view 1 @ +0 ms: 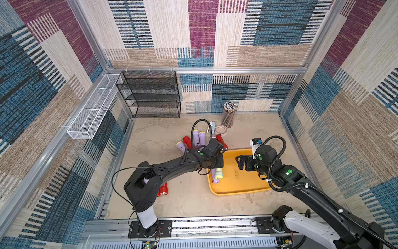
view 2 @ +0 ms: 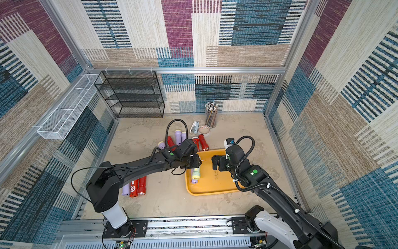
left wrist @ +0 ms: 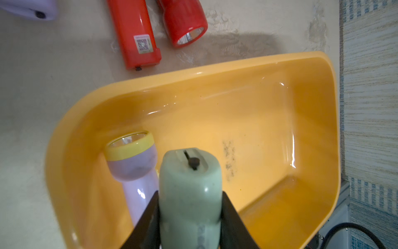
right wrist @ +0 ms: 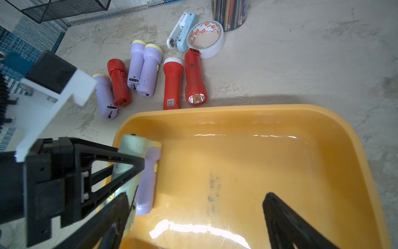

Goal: Put the flashlights into the storage boxes
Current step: Place the flashlight at the storage box.

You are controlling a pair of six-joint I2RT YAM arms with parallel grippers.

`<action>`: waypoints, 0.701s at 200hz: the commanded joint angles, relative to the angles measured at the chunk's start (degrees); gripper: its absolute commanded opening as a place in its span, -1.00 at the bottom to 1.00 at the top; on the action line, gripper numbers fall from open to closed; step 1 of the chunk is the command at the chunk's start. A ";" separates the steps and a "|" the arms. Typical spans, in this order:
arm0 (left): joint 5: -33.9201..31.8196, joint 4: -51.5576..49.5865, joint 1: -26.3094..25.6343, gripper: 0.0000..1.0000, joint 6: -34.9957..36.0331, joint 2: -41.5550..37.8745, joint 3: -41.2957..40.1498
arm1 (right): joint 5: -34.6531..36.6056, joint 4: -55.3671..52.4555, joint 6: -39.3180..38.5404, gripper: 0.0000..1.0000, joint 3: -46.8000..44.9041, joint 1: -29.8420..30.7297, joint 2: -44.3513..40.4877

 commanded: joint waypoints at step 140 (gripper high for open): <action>-4.93 3.31 -1.46 -0.48 -4.27 6.99 1.18 | 0.13 0.33 0.07 0.99 0.07 -0.04 0.47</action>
